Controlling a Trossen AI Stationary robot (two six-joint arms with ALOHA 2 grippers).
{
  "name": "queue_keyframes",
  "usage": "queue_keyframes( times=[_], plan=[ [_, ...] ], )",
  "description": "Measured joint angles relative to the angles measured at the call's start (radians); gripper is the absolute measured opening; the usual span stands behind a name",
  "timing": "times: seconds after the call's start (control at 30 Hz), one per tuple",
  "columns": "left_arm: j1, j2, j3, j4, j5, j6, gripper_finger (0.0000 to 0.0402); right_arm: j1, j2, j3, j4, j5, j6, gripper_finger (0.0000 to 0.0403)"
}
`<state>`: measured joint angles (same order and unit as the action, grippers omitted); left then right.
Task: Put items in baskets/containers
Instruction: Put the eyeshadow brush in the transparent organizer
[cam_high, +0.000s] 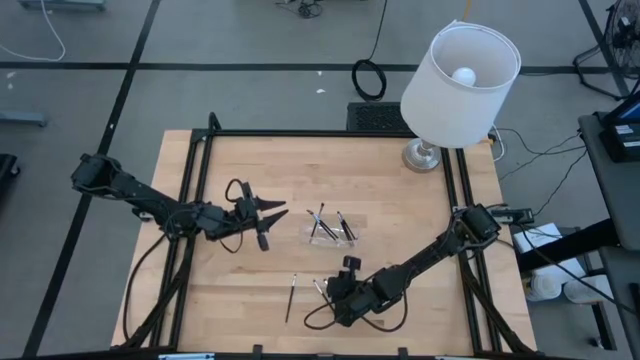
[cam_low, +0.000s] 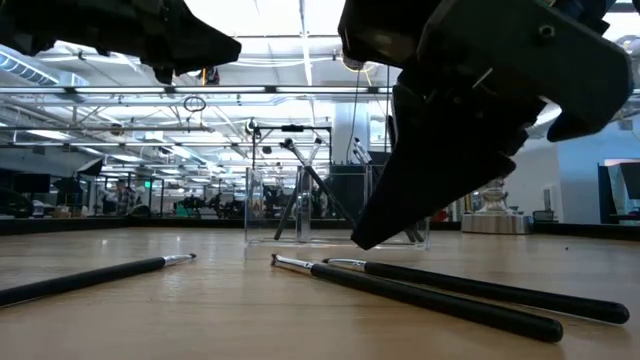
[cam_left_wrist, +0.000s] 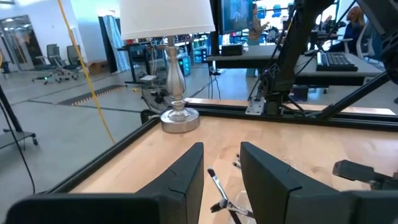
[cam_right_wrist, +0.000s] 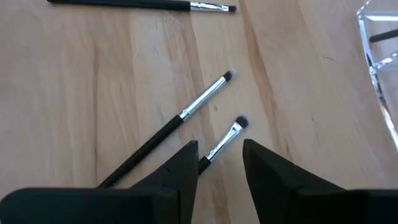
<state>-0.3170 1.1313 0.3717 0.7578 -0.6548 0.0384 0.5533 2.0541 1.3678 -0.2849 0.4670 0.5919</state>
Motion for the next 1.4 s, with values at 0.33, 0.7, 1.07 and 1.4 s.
queue_keyframes(
  times=[0.33,0.7,1.07,1.4],
  plan=[
    [-0.006,0.000,0.000,-0.038,0.002,-0.042,0.0115,0.005,0.038,0.000,-0.001,-0.028,0.078,0.0120],
    [-0.003,0.000,0.000,-0.039,0.002,-0.014,0.0115,0.005,0.028,0.004,-0.244,-0.096,0.108,0.0102],
    [-0.005,0.000,0.000,-0.051,0.002,-0.035,0.0115,0.069,0.019,-0.122,-0.371,-0.220,0.037,0.0042],
    [-0.005,0.000,0.000,-0.051,0.002,-0.043,0.0115,0.138,0.008,-0.151,-0.345,-0.114,0.024,0.0015]
  ],
)
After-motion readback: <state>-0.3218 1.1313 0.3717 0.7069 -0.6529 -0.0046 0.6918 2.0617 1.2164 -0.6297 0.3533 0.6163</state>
